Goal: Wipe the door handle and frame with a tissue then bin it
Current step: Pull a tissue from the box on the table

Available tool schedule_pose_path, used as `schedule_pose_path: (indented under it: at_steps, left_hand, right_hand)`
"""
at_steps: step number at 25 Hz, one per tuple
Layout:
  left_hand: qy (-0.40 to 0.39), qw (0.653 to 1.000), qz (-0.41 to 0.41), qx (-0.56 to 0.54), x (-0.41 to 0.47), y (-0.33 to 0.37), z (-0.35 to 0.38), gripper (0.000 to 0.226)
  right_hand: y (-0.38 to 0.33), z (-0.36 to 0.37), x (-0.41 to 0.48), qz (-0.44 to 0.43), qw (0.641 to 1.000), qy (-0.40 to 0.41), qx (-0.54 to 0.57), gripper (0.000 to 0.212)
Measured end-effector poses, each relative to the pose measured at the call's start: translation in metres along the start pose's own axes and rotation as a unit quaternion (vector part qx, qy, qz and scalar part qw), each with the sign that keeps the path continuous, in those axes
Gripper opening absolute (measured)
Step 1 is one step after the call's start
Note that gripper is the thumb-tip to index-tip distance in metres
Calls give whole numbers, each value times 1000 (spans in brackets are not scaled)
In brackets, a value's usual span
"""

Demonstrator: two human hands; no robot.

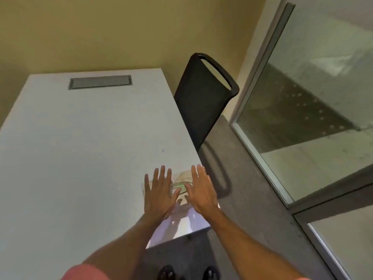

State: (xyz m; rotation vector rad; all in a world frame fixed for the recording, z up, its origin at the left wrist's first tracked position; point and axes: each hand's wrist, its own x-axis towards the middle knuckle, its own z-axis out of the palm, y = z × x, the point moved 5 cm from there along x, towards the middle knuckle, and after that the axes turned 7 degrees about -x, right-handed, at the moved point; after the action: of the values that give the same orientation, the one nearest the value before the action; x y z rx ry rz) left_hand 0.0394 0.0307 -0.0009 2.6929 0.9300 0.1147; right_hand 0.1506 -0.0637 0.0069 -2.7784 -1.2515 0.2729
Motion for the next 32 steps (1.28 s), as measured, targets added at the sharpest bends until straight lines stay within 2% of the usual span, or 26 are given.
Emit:
schedule_pose_path:
  at_steps: [1, 6, 10, 12, 16, 21, 25, 32]
  left_hand:
    - [17, 1000, -7, 4, -1, -7, 3, 87]
    - [5, 999, -36, 2, -8, -20, 16, 91]
    - [-13, 997, -69, 19, 0, -28, 25, 84]
    - [-29, 996, -83, 24, 2, -33, 32, 77]
    - [-52, 994, -91, -10, 2, -39, 44, 73]
    - [-56, 994, -92, 17, 2, -37, 44, 73]
    - [-32, 996, -87, 8, 1, -31, 38, 73]
    - [-12, 996, -84, 5, 0, -32, 35, 71]
  right_hand:
    - [-4, 5, 1, -3, 1000, -6, 15, 70]
    - [-19, 32, 6, -48, 997, -24, 57, 60]
    - [-26, 38, 26, 48, 960, -41, 274, 41]
    - [-29, 39, 32, 72, 950, -34, 302, 43]
    - [-29, 44, 39, 72, 961, -52, 261, 64]
    - [-35, 42, 49, 25, 990, -46, 134, 74]
    - [-37, 46, 48, 2, 995, -40, 88, 70]
    - [-47, 44, 46, -107, 994, -2, -1, 69]
